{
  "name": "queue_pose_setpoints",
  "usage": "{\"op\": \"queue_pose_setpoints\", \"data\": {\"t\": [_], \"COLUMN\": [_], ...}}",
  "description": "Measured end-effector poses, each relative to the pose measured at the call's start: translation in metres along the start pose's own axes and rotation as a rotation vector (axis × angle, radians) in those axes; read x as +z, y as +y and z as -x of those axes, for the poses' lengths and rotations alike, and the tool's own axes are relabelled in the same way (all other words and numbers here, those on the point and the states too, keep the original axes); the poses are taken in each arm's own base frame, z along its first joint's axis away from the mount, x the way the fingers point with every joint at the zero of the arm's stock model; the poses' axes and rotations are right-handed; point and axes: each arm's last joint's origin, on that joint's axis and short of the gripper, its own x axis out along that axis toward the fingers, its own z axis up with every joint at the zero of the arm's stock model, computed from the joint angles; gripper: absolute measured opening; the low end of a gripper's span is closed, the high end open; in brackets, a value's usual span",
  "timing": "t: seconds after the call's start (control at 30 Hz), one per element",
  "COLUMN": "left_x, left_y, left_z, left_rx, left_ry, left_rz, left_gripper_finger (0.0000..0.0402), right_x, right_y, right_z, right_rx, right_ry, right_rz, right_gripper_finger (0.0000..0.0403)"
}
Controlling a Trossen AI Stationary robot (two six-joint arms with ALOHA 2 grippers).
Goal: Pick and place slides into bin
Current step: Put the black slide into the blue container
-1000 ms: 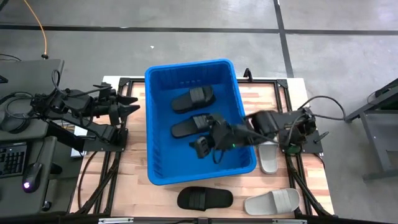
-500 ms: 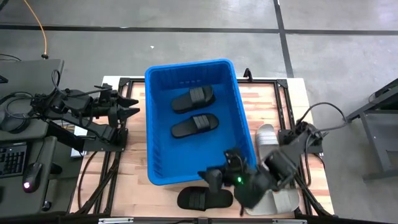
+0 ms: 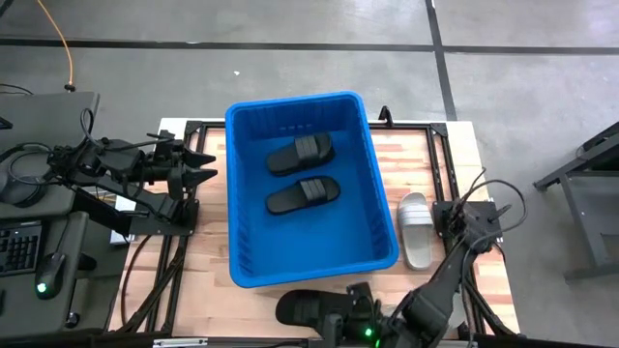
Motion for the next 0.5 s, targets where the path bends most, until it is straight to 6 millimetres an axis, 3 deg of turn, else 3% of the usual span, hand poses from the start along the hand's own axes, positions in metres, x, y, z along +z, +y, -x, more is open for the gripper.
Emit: {"op": "queue_pose_setpoints", "data": {"t": [0.27, 0.5], "left_x": [0.0, 0.0], "left_y": [0.0, 0.0], "left_z": [0.0, 0.0], "left_rx": [0.0, 0.0], "left_ry": [0.0, 0.0], "left_rz": [-0.002, -0.002], "left_gripper_finger": [0.031, 0.031], "right_x": [-0.045, -0.059], "right_y": [-0.031, -0.06], "right_z": [-0.017, -0.037], "right_rx": [-0.024, -0.139], "right_ry": [0.065, 0.045], "right_rz": [-0.14, -0.174], "right_gripper_finger": [0.0241, 0.0241]}}
